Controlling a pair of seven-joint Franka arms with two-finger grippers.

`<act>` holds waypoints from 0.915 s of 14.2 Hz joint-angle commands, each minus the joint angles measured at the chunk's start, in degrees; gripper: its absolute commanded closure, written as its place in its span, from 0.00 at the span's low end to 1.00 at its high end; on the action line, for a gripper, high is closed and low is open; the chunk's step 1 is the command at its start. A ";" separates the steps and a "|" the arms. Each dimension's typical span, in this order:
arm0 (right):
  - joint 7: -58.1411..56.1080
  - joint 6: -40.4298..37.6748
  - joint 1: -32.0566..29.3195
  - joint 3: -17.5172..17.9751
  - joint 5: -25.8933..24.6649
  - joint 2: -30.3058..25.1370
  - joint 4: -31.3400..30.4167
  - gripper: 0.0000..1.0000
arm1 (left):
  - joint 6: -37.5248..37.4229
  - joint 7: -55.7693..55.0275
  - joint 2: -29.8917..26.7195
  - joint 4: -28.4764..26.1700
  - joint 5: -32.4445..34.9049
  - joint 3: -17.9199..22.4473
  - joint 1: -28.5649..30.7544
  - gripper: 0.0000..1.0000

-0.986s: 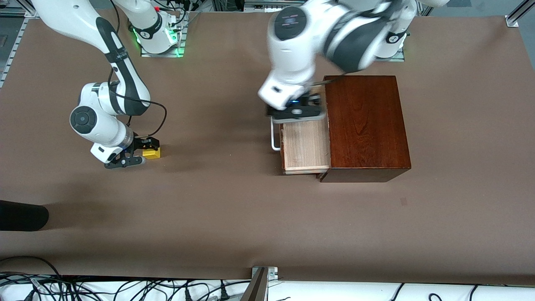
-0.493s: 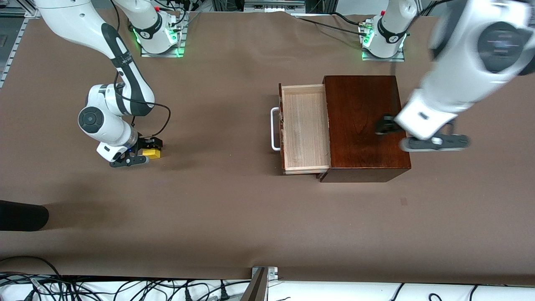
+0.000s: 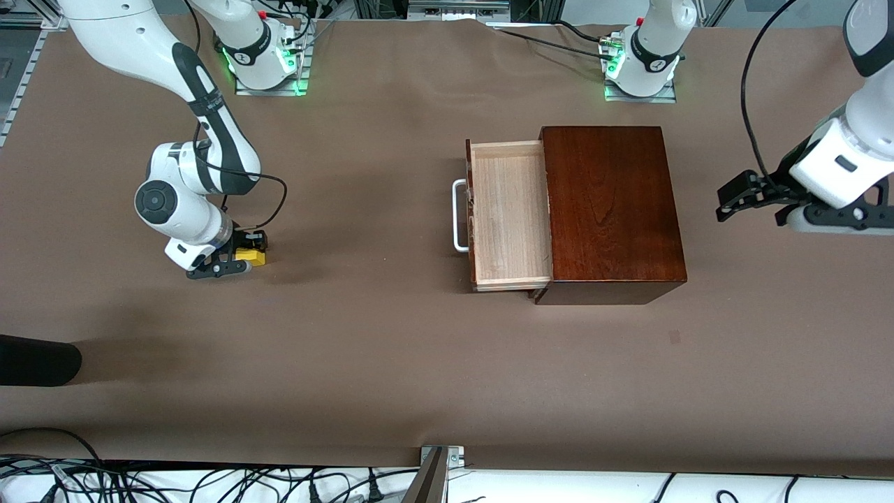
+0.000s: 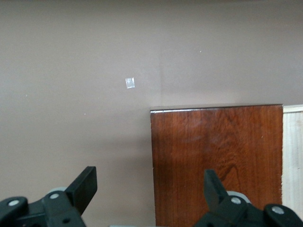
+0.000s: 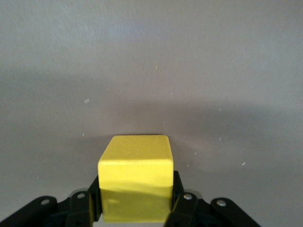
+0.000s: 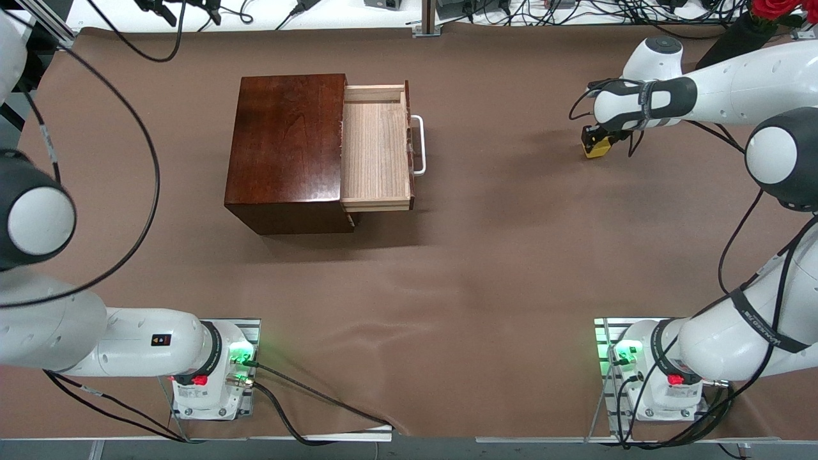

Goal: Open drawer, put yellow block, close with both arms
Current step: 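Carry the yellow cube with the right gripper over the open drawer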

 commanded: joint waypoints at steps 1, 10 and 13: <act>-1.13 -6.84 -0.04 1.37 0.86 -2.22 5.72 1.00 | -0.33 1.41 -5.05 -6.63 -0.97 -0.92 0.56 0.00; -11.15 -27.35 5.21 12.89 -0.02 -1.96 29.37 1.00 | -0.97 1.59 -3.73 -5.04 -1.05 -0.92 0.64 0.00; -11.50 -27.18 14.52 12.89 -3.96 0.67 35.61 1.00 | -0.88 1.59 -3.02 -4.08 -1.05 -0.83 0.73 0.00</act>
